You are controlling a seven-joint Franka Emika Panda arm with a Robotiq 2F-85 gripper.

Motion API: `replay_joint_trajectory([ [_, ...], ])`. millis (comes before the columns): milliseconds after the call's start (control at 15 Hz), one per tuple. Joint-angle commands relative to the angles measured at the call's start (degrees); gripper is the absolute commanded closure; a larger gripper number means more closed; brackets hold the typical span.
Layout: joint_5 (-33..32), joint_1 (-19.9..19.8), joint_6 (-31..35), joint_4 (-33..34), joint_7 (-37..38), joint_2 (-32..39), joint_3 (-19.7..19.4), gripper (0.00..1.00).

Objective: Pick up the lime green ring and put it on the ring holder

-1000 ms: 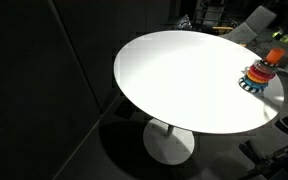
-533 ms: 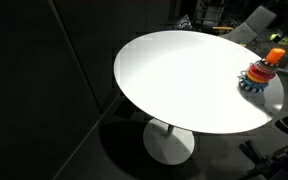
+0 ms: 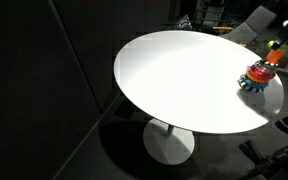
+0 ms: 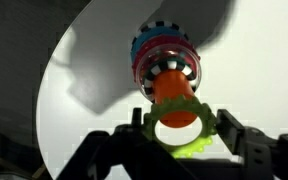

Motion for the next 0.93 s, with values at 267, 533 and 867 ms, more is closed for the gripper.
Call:
replay_joint_trajectory([
  [267, -1.9, 0.0, -1.0, -1.4, 0.3, -1.0, 0.0, 0.51],
  [533, -2.0, -0.1, -1.0, -1.5, 0.5, -0.7, -0.1, 0.51],
  [867, -2.5, -0.2, -1.1, -1.3, 1.1, -0.5, 0.0, 0.0],
])
